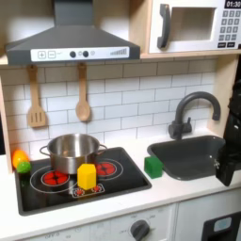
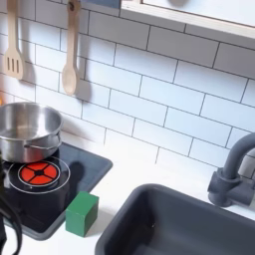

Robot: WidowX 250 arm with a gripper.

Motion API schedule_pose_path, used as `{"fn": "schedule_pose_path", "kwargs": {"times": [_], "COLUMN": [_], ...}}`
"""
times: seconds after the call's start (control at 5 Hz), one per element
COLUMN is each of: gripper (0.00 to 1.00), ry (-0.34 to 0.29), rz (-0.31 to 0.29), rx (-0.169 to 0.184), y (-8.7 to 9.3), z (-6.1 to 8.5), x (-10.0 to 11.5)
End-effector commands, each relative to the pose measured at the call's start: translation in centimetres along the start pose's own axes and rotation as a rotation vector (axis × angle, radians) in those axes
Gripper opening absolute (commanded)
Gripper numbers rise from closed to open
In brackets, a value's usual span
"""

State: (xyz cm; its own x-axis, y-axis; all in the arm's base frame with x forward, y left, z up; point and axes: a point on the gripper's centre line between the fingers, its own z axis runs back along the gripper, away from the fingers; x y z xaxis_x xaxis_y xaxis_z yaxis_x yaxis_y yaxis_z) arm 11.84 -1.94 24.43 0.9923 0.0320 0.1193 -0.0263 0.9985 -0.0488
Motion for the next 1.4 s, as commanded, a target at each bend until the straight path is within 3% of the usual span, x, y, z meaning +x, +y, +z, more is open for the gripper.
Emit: {"fn": "schedule_pose_path", "kwargs": {"times": [0.0, 0.6, 1.2], "gripper": [1.0, 1.0, 1.0], "ry": [-0.002, -0.013, -0.083], "rz": [0.0, 0.062, 0.149], "rx": [0.0, -0.006, -0.036], "y": [0.0, 1.0, 3.0], "z": [0.0, -0.5, -0.3], "x": [0.0, 1.5, 4.4]}}
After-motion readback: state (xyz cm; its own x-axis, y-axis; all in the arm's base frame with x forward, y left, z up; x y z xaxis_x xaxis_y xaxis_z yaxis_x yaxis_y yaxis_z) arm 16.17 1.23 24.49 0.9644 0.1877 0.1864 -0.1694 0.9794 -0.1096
